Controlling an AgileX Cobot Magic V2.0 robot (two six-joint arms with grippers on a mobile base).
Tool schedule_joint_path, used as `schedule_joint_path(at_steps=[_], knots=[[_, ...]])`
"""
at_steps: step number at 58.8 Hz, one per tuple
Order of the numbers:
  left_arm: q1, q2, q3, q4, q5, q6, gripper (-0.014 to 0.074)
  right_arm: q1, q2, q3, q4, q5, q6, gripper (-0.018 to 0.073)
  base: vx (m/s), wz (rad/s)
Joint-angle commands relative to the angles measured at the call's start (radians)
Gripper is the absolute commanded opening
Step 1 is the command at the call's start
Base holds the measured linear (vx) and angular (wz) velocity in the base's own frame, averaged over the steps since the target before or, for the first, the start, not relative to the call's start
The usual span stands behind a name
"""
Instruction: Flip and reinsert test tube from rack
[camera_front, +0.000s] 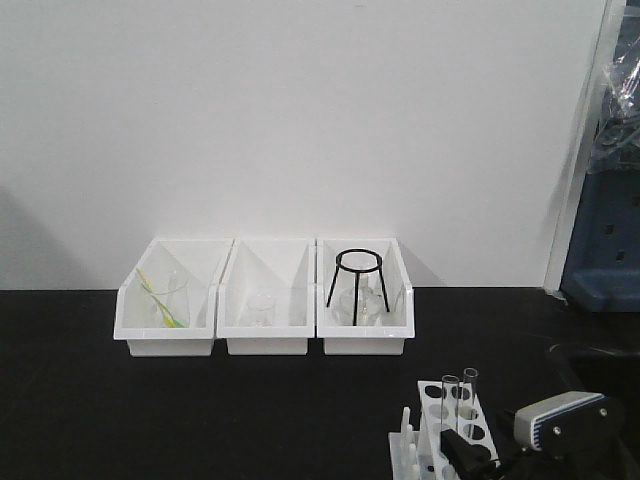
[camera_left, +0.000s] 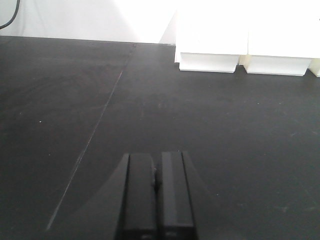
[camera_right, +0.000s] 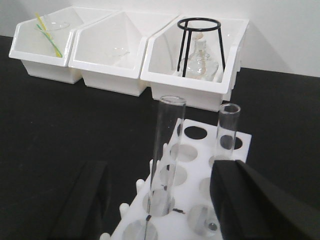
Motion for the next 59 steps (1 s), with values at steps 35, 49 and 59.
schedule_joint_path(at_steps=[35, 49, 59], knots=[[-0.007, -0.013, 0.0, -0.003, -0.087, 0.0, -0.0006, 0.002, 0.214, -0.213, -0.009, -0.144, 0.031, 0.0461, 0.0, 0.0], [-0.007, -0.013, 0.0, -0.003, -0.087, 0.0, -0.0006, 0.002, 0.261, -0.254, -0.029, -0.142, 0.032, 0.0441, 0.0, 0.0], [-0.007, -0.013, 0.0, -0.003, -0.087, 0.0, -0.0006, 0.002, 0.267, -0.254, -0.026, -0.136, 0.031, 0.0342, 0.0, 0.0]])
